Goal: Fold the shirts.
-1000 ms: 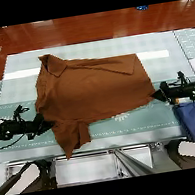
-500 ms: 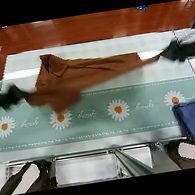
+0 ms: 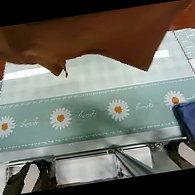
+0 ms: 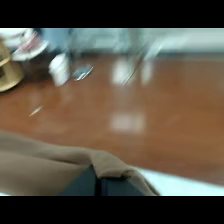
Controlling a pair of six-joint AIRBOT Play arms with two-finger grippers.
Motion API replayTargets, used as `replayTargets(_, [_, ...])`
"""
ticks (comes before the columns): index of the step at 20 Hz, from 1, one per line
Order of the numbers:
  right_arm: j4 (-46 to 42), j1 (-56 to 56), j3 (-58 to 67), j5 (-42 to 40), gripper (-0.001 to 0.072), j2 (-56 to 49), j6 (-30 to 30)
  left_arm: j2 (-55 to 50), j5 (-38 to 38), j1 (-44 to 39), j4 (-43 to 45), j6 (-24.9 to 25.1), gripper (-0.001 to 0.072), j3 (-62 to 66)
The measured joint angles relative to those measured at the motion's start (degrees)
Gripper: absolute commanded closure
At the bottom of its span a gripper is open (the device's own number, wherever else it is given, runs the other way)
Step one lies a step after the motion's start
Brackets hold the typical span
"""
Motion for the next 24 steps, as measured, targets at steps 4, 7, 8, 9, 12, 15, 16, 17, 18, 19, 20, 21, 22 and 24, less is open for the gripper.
replayTargets(4, [-10.45,0.0,1.68,3.41,0.0689,9.9,4.17,8.63,-0.37,-0.15,9.14,-1.53,0.0691,4.07])
replayTargets(7, [-16.98,0.02,-0.33,6.21,0.0689,16.57,7.1,14.64,-0.98,-4.07,19.08,-4.17,0.0691,4.98])
replayTargets(8, [-18.27,0.07,-1.77,6.75,0.0689,18.38,7.89,16.04,-2.45,-5.97,22.91,-5.53,0.0691,5.11])
replayTargets(9, [-19.23,0.07,-3.67,7.37,0.0689,20.13,8.52,16.92,-3.5,-7.69,26.18,-6.75,0.0691,5.09])
replayTargets(12, [-20.68,0.07,-10.47,8.35,0.0689,23.02,9.84,17.99,-7.26,-11.5,34.73,-10.47,0.0691,2.08])
replayTargets(15, [-18.86,0.07,-18.49,8.61,0.0689,23.08,10.25,16.2,-9.07,-13.03,37.11,-14.1,0.069,-4.9])
replayTargets(16, [-17.16,0.07,-21.51,8.72,0.0689,22.43,9.81,14.88,-9.11,-13.25,36.3,-14.8,0.069,-7.26])
replayTargets(17, [-15.19,0.07,-24.5,8.63,0.0689,21.4,8.96,13.03,-9.14,-13.44,34.82,-15.06,0.069,-9.81])
replayTargets(18, [-13.6,0.07,-27.19,7.98,0.0689,20.09,7.91,10.73,-9.16,-13.57,33.11,-15.06,0.0691,-12.24])
replayTargets(19, [-12.17,0.07,-29.83,6.8,0.0689,18.36,6.8,7.93,-9.05,-13.66,31.47,-15.04,0.069,-14.71])
replayTargets(20, [-10.93,0.07,-32.52,5.2,0.0689,15.91,5.6,4.94,-8.48,-13.77,30.12,-14.93,0.069,-16.76])
replayTargets(21, [-9.51,0.07,-34.82,3.37,0.0689,13.07,4.28,1.38,-7.54,-13.92,28.74,-14.58,0.069,-18.58])
replayTargets(22, [-7.15,0.09,-36.87,1.68,0.0689,9.38,2.34,-2.29,-6.12,-14.25,27.43,-14.25,0.069,-19.91])
replayTargets(24, [-2.47,0.98,-39.45,-1.73,0.0689,0.68,-1.62,-10.97,-1.99,-15.5,25.44,-13.75,0.069,-21.7])
